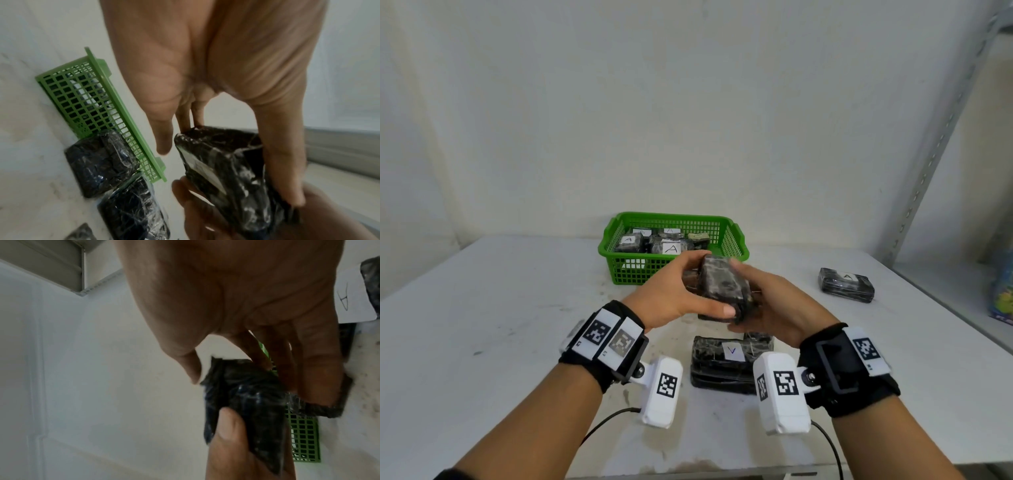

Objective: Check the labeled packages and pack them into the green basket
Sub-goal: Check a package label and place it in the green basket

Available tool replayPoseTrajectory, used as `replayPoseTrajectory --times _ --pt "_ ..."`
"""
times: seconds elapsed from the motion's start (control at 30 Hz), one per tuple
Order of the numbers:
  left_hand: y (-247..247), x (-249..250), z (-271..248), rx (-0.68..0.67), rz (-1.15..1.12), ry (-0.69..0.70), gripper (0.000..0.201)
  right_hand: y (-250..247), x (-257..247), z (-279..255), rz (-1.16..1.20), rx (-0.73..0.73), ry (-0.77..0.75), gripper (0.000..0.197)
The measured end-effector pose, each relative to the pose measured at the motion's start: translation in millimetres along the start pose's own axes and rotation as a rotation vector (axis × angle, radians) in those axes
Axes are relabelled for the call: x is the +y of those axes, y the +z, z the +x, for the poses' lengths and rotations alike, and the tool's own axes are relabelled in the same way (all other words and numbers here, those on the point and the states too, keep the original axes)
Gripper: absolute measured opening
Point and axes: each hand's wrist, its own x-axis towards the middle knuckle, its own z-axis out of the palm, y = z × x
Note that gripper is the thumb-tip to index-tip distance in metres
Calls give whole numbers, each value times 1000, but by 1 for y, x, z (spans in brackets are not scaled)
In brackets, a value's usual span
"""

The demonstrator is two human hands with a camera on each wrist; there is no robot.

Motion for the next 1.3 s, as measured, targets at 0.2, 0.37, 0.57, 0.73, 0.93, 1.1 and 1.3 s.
replayPoseTrajectory --times 0.2,0.37,0.57,0.73,0.93,1.1,1.3 --pt "6 2 1 138 -197 17 71 -1 10 7 -9 73 -179 44" --pt "3 5 -1 273 -84 252 51 -2 4 -2 -62 9 -186 51" --pt "2 11 -2 185 -88 377 51 -1 -4 -5 5 -83 -132 66" --pt "1 7 -5 110 -63 341 69 -6 -3 -4 25 -89 -234 60" --pt "2 7 -4 -17 -280 39 69 -9 3 1 30 -101 -305 59" --pt "0 1 2 80 -283 51 86 -11 -2 -3 7 -138 -293 50" --pt "-1 2 2 44 -250 46 98 -12 1 4 5 -80 -304 65"
